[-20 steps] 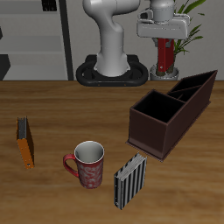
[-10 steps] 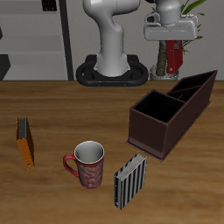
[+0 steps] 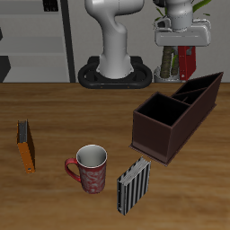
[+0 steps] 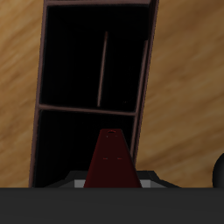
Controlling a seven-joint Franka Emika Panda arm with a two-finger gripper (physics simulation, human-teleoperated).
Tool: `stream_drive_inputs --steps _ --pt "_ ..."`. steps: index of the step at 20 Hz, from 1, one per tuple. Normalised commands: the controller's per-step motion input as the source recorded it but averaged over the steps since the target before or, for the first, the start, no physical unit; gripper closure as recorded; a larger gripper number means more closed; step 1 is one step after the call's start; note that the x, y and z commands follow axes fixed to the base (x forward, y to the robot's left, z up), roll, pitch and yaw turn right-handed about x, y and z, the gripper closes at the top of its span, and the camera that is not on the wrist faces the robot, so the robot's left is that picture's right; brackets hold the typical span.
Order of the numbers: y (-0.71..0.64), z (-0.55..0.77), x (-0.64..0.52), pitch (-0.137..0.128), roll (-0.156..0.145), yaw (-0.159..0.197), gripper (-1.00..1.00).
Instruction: Place the red book into the left desk caddy's left compartment
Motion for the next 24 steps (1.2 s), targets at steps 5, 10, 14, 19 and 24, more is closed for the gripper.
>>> stream_drive_inputs --steps 5,10,14,19,24 --pt "0.2 0.04 0.31 0.029 -0.003 -0.017 1.0" --pt "0.13 -0.03 0.22 0.018 -0.007 -0.014 1.0" --pt "0.05 -0.13 0.11 0.023 0.005 0.009 1.0" --pt "0.02 -0.12 0.01 0.027 0.016 -0.013 1.0" --pt "0.05 -0.15 -0.01 0.019 0.018 -0.014 1.0"
